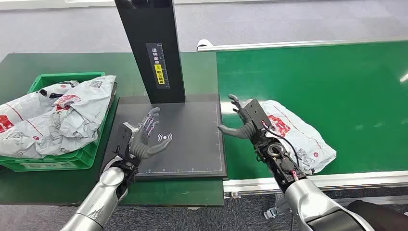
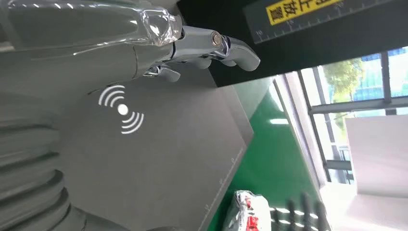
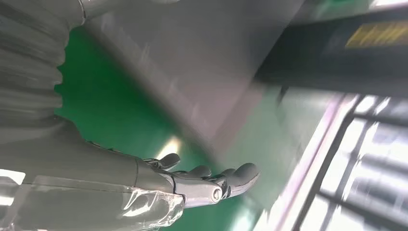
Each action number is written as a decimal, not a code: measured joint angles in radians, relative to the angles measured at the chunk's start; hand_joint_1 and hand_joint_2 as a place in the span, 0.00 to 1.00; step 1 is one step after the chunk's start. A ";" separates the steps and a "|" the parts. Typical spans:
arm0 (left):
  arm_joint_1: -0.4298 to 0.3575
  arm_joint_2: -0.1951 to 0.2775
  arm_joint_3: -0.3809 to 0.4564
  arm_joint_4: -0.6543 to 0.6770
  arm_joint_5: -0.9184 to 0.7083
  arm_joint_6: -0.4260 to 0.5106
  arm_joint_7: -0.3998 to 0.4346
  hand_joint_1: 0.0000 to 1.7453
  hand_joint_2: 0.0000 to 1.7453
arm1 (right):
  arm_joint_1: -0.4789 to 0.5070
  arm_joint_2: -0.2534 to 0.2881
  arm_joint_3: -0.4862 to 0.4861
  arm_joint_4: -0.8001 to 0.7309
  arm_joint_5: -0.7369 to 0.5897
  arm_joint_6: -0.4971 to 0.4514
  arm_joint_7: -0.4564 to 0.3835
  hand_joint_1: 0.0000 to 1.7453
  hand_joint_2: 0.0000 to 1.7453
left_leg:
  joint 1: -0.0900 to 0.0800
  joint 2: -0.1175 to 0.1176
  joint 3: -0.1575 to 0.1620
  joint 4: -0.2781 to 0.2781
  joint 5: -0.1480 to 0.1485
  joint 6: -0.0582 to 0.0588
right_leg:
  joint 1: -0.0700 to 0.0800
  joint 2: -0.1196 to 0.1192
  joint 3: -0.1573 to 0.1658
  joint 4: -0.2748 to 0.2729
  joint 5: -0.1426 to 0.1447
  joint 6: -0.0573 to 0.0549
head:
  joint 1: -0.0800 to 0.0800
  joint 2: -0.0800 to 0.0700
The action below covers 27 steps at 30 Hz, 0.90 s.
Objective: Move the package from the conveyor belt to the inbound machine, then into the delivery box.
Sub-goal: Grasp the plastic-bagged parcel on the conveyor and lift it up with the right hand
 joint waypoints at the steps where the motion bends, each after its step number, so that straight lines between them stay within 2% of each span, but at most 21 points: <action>1: 0.001 0.001 0.000 -0.001 0.000 0.000 0.001 0.00 1.00 | -0.003 -0.004 0.000 -0.002 0.010 -0.005 0.003 0.00 1.00 | 0.000 0.000 0.000 0.000 0.000 0.000 | 0.000 0.000 0.000 0.000 0.000 0.000 | 0.000 0.000; 9: 0.008 0.004 0.001 -0.004 0.000 0.001 0.007 0.00 1.00 | -0.012 -0.025 0.003 -0.012 0.071 -0.031 0.020 0.00 1.00 | 0.000 0.000 0.000 0.000 0.000 0.000 | 0.000 0.000 0.000 0.000 0.000 0.000 | 0.000 0.000; 14: 0.012 0.004 0.001 -0.009 -0.001 0.003 0.008 0.00 1.00 | -0.019 -0.047 0.004 -0.013 0.195 -0.162 0.080 0.00 1.00 | 0.000 0.000 0.000 0.000 0.000 0.000 | 0.000 0.000 0.000 0.000 0.000 0.000 | 0.000 0.000; 17: 0.014 0.005 0.003 -0.010 -0.006 0.005 0.010 0.00 1.00 | -0.030 -0.066 -0.010 -0.012 0.260 -0.210 0.121 0.00 1.00 | 0.000 0.000 0.000 0.000 0.000 0.000 | 0.000 0.000 0.000 0.000 0.000 0.000 | 0.000 0.000; 19: 0.015 0.004 0.007 -0.010 -0.010 0.008 0.011 0.00 1.00 | -0.038 -0.078 -0.024 -0.008 0.330 -0.251 0.174 0.00 1.00 | 0.000 0.000 0.000 0.000 0.000 0.000 | 0.000 0.000 0.000 0.000 0.000 0.000 | 0.000 0.000; 22: 0.016 0.004 0.011 -0.010 -0.019 0.010 0.018 0.00 1.00 | -0.050 -0.094 -0.042 0.008 0.463 -0.298 0.306 0.00 1.00 | 0.000 0.000 0.000 0.000 0.000 0.000 | 0.000 0.000 0.000 0.000 0.000 0.000 | 0.000 0.000; 27: 0.018 -0.001 0.016 -0.011 -0.031 0.005 0.030 0.00 1.00 | -0.060 -0.125 -0.069 0.052 0.633 -0.240 0.491 0.00 1.00 | 0.000 -0.001 0.000 0.000 0.000 0.000 | 0.000 0.000 0.000 0.000 0.000 0.000 | 0.000 0.000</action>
